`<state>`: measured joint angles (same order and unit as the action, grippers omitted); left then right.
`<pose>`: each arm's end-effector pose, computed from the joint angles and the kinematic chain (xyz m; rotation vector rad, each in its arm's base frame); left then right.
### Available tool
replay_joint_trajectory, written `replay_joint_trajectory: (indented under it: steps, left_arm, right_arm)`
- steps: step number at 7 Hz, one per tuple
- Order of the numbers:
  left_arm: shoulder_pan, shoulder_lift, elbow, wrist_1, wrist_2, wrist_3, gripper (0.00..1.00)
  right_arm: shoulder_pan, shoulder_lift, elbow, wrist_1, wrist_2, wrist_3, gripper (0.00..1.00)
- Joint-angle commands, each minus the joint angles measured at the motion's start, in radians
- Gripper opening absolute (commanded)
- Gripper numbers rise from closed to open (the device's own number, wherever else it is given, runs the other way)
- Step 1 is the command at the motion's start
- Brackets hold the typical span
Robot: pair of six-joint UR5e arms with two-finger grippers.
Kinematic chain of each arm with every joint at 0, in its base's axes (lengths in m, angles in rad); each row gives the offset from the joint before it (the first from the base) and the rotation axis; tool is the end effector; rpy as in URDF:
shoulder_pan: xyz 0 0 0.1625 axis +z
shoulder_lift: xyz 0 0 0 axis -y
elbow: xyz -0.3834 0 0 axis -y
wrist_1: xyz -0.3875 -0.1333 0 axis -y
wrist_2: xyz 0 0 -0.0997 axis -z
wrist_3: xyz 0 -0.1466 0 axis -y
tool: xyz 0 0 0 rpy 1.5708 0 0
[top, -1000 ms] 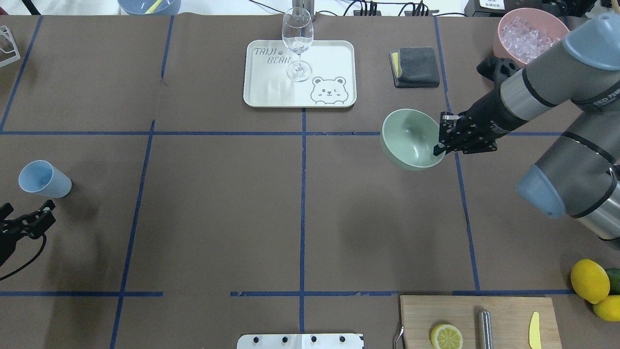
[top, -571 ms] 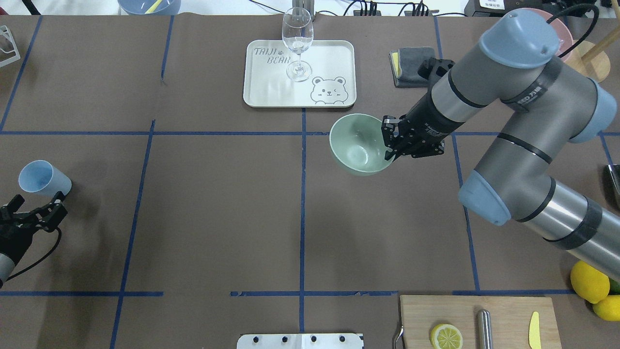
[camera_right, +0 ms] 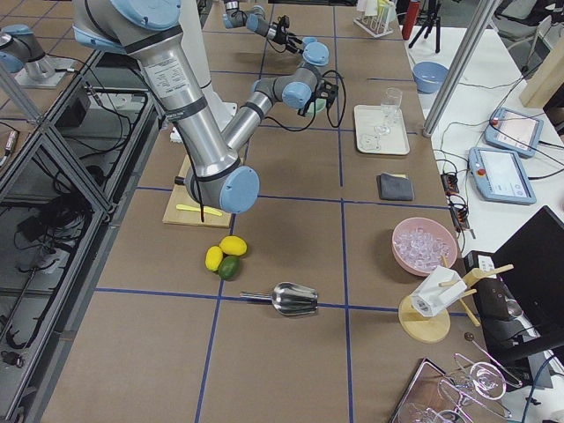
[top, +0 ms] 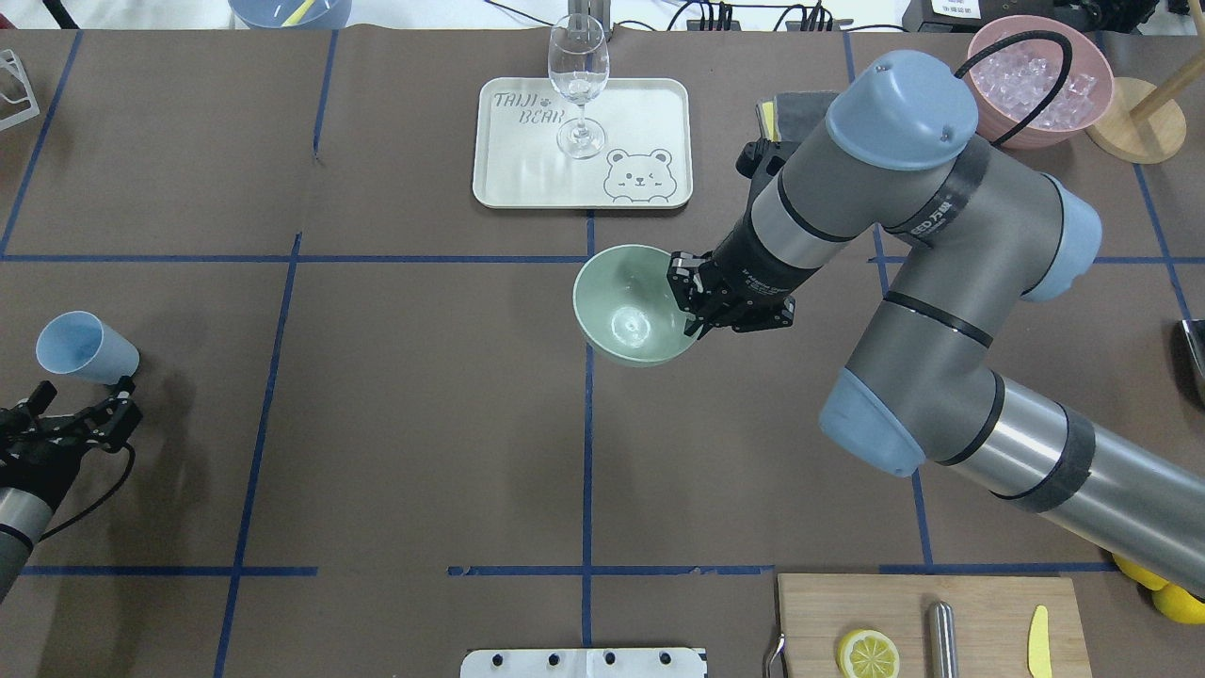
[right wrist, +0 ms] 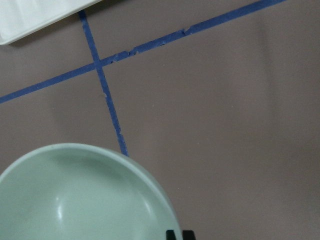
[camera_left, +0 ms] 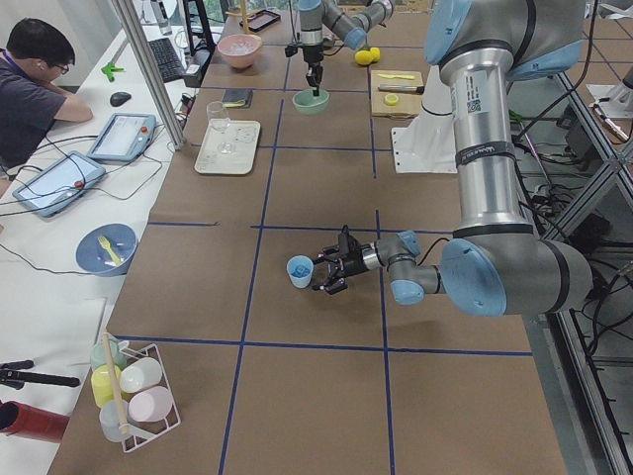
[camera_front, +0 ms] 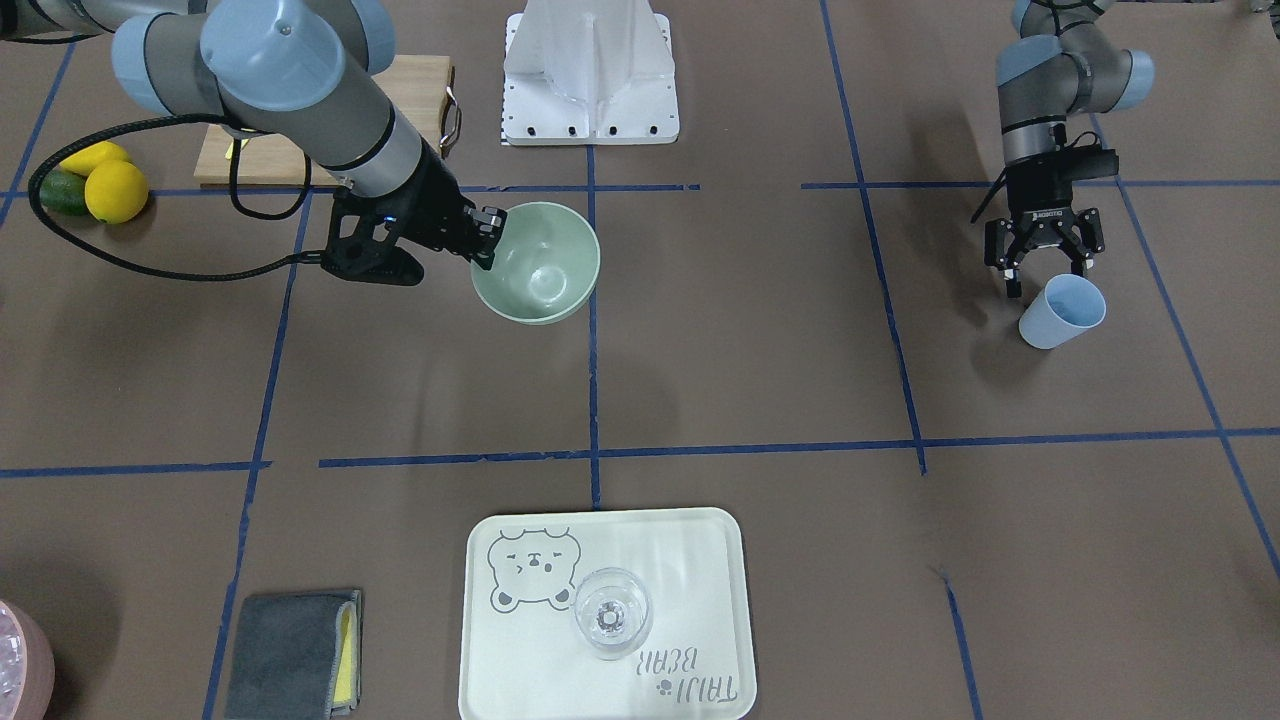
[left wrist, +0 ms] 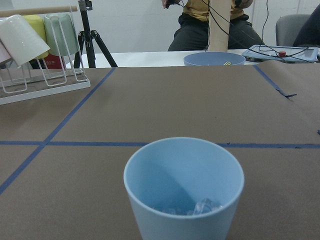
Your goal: Pour ice into bowl
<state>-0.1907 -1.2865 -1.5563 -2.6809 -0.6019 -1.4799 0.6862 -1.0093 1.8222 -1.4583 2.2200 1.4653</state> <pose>0.3364 -0.3238 0.6294 1.0128 0.6122 -0.4802 -0.4543 -0.4298 0.1962 -0.2108 -1.0527 0.2239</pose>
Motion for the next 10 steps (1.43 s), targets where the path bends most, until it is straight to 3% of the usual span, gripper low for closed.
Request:
replay_joint_trajectory:
  steps: [1,10]
  left_arm:
    - [-0.013,-0.030,0.038,-0.002,-0.002,0.000,0.99]
    - [-0.157,-0.100,0.075,0.003,-0.064,0.055,0.99]
  right_arm:
    - [-0.028,0.027,-0.021,-0.001,-0.029,0.013,0.00]
    - [-0.083,0.054,-0.049,-0.001,-0.092,0.023,0.00]
